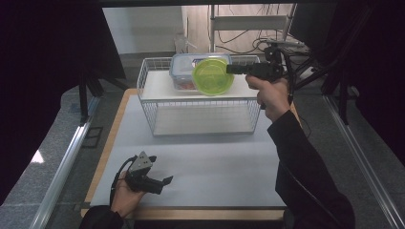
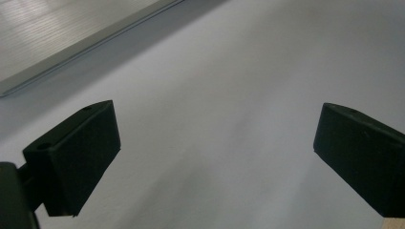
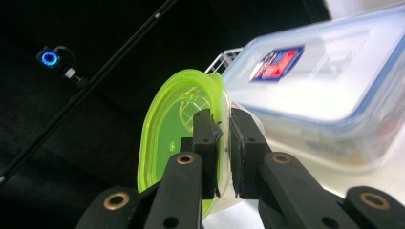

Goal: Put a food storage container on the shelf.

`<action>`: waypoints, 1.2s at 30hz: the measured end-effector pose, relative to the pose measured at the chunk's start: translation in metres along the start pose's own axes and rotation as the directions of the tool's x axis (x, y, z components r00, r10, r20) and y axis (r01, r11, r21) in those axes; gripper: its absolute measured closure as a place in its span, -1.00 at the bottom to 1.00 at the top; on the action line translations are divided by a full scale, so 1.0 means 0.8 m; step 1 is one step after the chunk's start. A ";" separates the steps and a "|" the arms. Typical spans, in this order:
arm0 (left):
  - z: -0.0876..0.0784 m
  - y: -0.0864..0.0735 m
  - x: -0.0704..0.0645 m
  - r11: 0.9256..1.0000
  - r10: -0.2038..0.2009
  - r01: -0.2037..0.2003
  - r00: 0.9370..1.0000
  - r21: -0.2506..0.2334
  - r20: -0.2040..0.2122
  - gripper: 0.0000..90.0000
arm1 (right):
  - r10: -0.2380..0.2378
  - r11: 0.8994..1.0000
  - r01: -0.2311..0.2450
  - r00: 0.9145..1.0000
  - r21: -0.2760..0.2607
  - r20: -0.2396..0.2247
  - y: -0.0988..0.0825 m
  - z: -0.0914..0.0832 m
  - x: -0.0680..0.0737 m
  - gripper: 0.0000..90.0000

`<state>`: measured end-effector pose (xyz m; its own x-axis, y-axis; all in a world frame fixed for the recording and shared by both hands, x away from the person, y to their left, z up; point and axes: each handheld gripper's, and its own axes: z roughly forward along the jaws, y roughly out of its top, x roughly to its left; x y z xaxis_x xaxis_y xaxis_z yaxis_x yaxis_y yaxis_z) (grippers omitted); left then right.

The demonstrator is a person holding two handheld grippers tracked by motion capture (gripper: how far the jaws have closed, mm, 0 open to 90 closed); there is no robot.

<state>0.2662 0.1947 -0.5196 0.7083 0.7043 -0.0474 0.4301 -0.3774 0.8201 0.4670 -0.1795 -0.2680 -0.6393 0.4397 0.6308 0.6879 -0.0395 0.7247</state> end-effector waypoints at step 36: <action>0.000 0.000 -0.001 1.000 0.006 -0.006 0.999 -0.001 0.032 -0.96 | 0.158 0.983 -0.138 0.973 -0.125 0.171 0.073 0.081 -0.022 0.76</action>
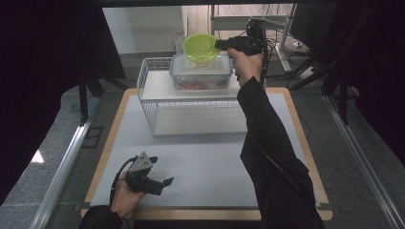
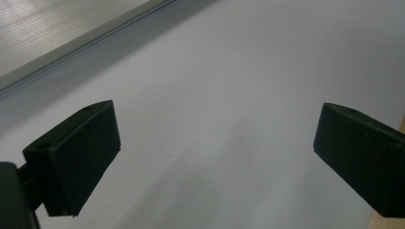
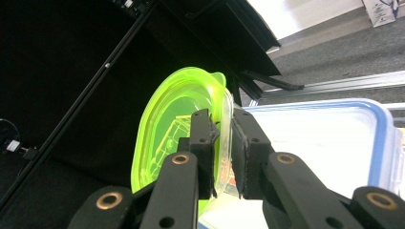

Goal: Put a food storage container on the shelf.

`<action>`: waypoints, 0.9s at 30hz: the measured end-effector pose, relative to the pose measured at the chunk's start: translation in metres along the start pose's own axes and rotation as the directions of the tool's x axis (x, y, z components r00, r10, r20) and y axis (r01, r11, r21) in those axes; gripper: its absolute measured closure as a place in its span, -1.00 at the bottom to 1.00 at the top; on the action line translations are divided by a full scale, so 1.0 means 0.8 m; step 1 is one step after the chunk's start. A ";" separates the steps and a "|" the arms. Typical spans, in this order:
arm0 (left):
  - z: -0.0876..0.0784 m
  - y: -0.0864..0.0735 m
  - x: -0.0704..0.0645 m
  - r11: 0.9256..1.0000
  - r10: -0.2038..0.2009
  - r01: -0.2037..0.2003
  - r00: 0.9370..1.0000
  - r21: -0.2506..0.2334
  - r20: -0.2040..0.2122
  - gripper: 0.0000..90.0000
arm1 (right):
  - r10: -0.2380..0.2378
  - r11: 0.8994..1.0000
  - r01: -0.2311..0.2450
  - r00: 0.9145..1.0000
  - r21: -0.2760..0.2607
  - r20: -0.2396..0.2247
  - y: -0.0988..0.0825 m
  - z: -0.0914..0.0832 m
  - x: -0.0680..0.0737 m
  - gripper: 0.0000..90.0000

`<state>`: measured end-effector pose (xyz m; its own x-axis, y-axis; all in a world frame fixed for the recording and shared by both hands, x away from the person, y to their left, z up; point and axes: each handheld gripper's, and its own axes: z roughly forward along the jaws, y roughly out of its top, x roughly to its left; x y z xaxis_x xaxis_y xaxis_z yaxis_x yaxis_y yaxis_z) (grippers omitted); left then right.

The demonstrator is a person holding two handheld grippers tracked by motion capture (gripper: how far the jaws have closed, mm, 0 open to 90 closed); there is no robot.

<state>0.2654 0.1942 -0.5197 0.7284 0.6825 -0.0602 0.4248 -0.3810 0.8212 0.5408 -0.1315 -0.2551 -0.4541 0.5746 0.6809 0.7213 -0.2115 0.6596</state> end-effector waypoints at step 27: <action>0.001 0.000 -0.001 1.000 0.003 -0.003 1.000 0.006 0.006 -0.96 | -0.104 0.994 0.102 0.993 0.032 0.054 -0.005 0.009 0.010 0.19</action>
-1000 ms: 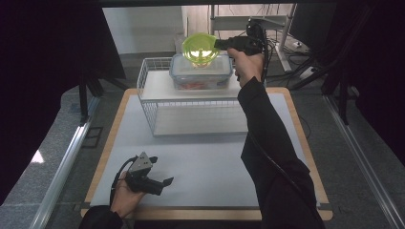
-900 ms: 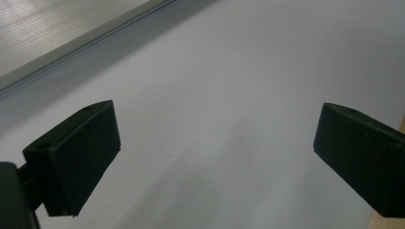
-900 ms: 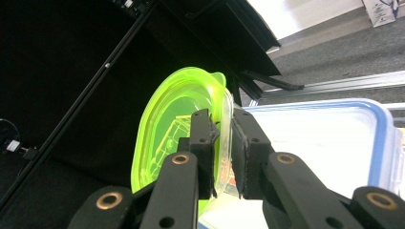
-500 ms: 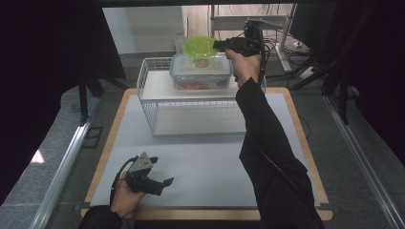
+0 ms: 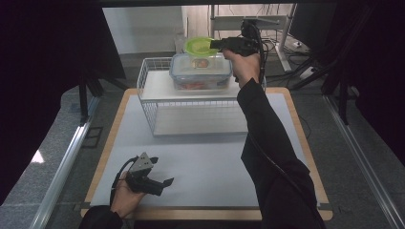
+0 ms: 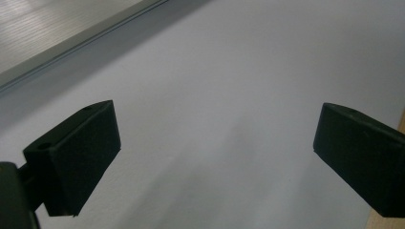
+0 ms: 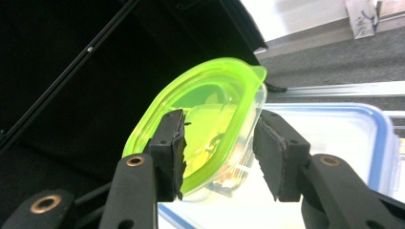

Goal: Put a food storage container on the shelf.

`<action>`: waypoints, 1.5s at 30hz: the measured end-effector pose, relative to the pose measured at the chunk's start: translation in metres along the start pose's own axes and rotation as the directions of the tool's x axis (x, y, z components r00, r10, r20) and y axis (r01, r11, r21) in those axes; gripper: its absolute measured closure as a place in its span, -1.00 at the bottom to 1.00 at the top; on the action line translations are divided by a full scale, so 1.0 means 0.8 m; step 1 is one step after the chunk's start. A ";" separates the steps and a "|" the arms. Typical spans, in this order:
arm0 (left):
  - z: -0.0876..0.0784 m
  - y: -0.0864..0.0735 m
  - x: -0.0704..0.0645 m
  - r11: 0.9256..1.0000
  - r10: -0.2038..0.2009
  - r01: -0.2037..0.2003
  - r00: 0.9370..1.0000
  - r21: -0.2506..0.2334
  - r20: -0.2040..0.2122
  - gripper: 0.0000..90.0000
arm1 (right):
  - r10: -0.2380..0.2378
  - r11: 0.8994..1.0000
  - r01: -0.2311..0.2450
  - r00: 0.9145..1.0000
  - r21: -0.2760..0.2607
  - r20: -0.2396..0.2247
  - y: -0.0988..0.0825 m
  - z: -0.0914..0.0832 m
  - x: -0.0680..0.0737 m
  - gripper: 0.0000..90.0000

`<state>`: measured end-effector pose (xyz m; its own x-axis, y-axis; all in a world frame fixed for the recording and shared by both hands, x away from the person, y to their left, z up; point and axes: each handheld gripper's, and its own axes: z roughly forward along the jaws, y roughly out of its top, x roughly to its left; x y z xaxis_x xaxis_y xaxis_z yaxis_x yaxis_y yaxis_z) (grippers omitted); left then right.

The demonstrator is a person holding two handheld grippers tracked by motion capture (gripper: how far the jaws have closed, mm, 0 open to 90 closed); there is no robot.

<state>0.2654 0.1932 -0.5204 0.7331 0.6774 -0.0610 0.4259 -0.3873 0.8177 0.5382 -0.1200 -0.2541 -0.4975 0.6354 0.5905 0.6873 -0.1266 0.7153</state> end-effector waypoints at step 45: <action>0.002 0.000 -0.001 1.000 0.000 0.000 1.000 0.000 0.001 -0.96 | -0.513 0.856 0.508 0.858 0.097 0.032 -0.116 -0.061 0.012 -0.85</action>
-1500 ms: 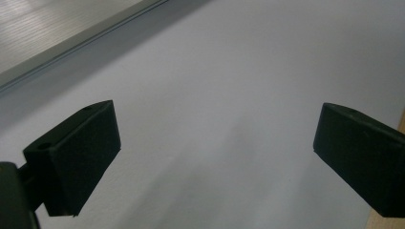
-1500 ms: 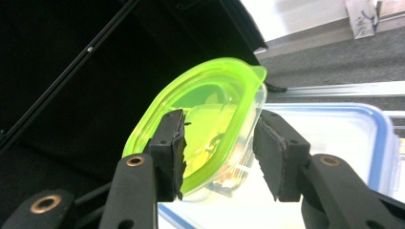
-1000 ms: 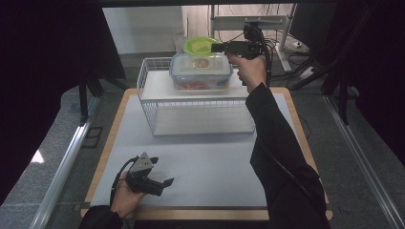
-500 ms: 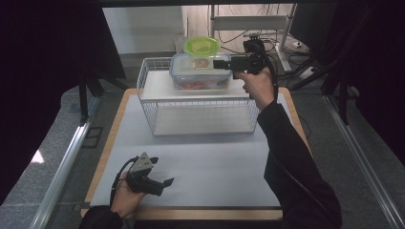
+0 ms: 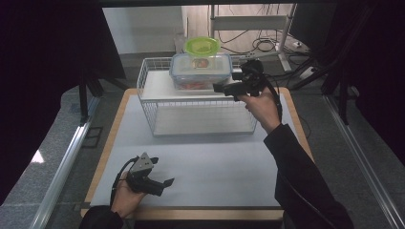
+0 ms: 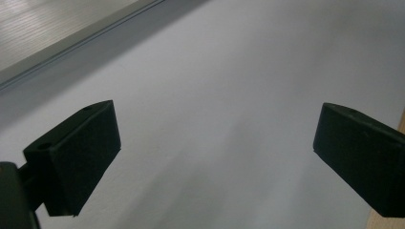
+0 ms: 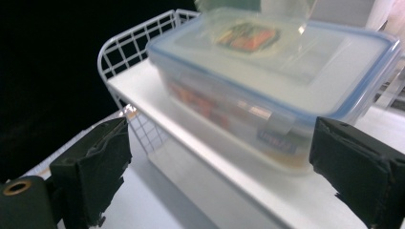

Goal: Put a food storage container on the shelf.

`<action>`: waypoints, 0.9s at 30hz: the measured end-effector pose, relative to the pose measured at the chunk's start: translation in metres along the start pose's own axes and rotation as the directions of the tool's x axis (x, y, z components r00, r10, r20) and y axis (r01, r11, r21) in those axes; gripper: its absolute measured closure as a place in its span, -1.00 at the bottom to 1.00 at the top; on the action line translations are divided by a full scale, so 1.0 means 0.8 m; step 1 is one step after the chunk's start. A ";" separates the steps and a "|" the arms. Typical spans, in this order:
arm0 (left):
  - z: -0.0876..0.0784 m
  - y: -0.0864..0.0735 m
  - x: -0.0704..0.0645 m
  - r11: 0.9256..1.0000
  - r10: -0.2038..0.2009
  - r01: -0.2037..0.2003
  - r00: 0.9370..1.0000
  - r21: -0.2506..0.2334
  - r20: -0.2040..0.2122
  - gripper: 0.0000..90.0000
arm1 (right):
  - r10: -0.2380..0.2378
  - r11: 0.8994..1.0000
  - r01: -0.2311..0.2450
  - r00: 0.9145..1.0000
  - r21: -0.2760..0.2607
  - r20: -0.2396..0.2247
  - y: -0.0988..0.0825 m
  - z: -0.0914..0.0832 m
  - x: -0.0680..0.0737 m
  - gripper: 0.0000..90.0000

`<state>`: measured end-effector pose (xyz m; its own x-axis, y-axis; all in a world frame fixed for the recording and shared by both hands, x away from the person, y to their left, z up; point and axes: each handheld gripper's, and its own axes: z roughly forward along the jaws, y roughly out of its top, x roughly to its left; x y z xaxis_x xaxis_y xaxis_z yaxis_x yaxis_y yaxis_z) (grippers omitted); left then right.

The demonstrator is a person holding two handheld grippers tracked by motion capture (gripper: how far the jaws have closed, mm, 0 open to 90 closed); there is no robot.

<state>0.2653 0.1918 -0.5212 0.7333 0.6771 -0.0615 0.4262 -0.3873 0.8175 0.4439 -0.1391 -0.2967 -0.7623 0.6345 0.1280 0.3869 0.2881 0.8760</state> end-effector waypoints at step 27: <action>-0.001 0.000 0.002 1.000 -0.019 0.019 1.000 -0.017 0.017 -0.96 | -0.078 0.995 0.076 0.997 0.067 0.021 -0.127 -0.001 0.021 -1.00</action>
<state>0.2656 0.1933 -0.5207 0.7339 0.6738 -0.0866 0.4313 -0.3637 0.8257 0.3916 -0.1585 -0.3832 -0.7792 0.6248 0.0497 0.3612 0.3828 0.8503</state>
